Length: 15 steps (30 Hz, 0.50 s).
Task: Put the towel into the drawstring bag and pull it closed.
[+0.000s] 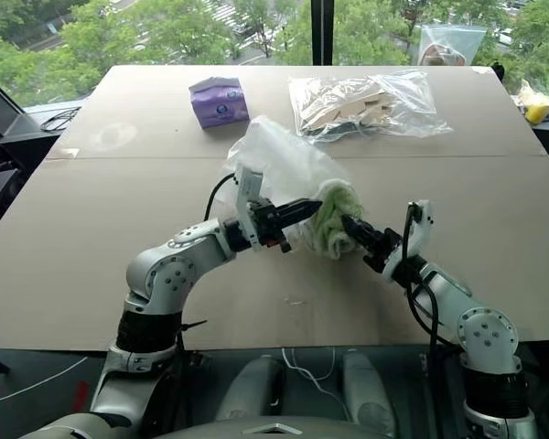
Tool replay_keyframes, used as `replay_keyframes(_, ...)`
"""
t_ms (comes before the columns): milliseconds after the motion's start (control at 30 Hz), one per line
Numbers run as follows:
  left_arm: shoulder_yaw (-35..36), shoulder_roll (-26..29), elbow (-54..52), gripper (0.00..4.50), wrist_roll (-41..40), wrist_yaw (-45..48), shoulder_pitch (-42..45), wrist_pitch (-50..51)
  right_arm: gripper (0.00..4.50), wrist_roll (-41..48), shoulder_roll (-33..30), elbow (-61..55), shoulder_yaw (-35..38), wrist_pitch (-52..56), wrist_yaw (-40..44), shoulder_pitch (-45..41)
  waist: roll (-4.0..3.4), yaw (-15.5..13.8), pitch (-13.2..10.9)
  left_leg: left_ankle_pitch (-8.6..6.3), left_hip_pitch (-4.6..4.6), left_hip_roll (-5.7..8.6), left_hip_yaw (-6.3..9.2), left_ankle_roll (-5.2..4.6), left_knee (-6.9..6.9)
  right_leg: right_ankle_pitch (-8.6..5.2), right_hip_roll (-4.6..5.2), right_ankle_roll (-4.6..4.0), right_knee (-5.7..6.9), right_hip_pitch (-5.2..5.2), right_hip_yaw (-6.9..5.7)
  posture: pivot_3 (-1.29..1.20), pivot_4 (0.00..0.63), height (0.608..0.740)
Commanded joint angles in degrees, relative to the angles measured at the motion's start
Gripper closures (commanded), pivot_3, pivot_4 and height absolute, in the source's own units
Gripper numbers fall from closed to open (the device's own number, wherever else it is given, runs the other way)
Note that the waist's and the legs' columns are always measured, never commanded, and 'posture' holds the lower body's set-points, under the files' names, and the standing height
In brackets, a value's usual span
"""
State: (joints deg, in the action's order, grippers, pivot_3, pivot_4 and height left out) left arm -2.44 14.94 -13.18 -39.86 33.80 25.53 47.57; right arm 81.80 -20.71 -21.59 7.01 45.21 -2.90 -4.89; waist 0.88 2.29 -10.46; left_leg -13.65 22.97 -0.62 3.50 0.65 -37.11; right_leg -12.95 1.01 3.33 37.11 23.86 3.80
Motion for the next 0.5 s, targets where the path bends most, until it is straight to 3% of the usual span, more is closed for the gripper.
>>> replay_keyframes(33,-1.4,1.6,-1.6,4.5,1.1,1.6,-0.5,-0.7,4.42,0.9,-2.6,-3.4,1.4,1.4,3.7,0.8,0.0,0.0,0.0,0.0,0.0,0.0,-0.02,0.0,0.0,0.0,0.01,0.0,-0.02,0.0,0.01,0.0,0.15,0.74)
replay_keyframes(167,-3.2,2.5,-1.9,4.5,0.5,4.0,-1.4,-0.2,4.42,-1.3,-4.2,-3.1,-2.2,4.0,7.0,-0.1,0.0,0.1,0.0,0.0,-0.02,0.0,-0.03,0.0,0.0,-0.03,0.0,-0.05,-0.03,-0.01,0.03,0.0,0.15,0.74)
replay_keyframes(333,-4.2,3.5,-3.2,4.5,-1.2,7.1,-1.9,1.5,4.42,-4.7,-1.0,0.1,-5.2,4.2,7.7,-4.2,0.0,0.2,0.0,0.0,-0.07,-0.04,-0.03,0.0,0.0,-0.03,-0.04,-0.06,0.01,-0.01,0.03,0.0,0.15,0.74)
replay_keyframes(400,-4.3,4.1,-4.0,4.5,-2.4,8.3,-2.4,2.6,4.42,-4.2,3.1,2.4,-4.7,2.3,7.7,-6.3,0.0,0.2,0.0,0.0,-0.07,-0.04,-0.03,0.0,-0.01,-0.03,-0.04,-0.06,0.01,-0.01,0.03,0.0,0.15,0.74)
replay_keyframes(500,-4.7,5.0,-5.2,4.5,-3.5,9.4,-3.1,3.6,4.42,4.8,13.4,5.7,0.1,-2.9,6.7,-8.0,0.0,0.1,0.0,0.0,-0.05,-0.04,0.0,0.0,0.0,-0.01,-0.04,-0.02,0.0,0.0,0.01,0.0,0.15,0.74)
